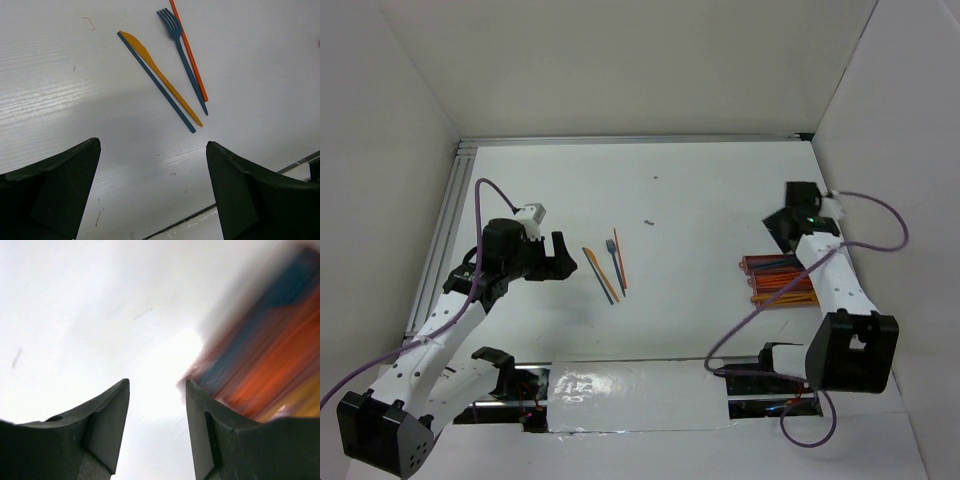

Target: Sort the eating utensils into containers

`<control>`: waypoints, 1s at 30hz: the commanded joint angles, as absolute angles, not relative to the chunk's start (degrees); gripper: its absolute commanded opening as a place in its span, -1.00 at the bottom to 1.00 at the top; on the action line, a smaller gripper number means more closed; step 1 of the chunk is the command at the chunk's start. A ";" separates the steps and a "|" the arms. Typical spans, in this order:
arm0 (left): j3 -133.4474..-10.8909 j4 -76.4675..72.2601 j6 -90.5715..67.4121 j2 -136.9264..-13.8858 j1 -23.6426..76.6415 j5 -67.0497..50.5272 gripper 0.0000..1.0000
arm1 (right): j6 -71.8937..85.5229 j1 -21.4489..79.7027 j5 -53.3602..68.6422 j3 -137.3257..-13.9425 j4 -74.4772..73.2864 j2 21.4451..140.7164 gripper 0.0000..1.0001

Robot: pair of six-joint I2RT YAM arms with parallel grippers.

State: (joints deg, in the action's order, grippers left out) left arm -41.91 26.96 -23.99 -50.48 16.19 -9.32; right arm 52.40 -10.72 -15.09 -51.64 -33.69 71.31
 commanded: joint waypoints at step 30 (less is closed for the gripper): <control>-43.68 26.89 -24.00 -46.84 16.26 -7.91 1.00 | 32.43 48.96 -18.46 -87.80 -28.74 115.05 -0.22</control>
State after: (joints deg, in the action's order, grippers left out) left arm -41.91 27.51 -24.23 -47.83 16.19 -7.97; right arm 33.10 48.84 -15.97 -85.67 -27.88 114.72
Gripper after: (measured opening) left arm 0.997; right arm 0.396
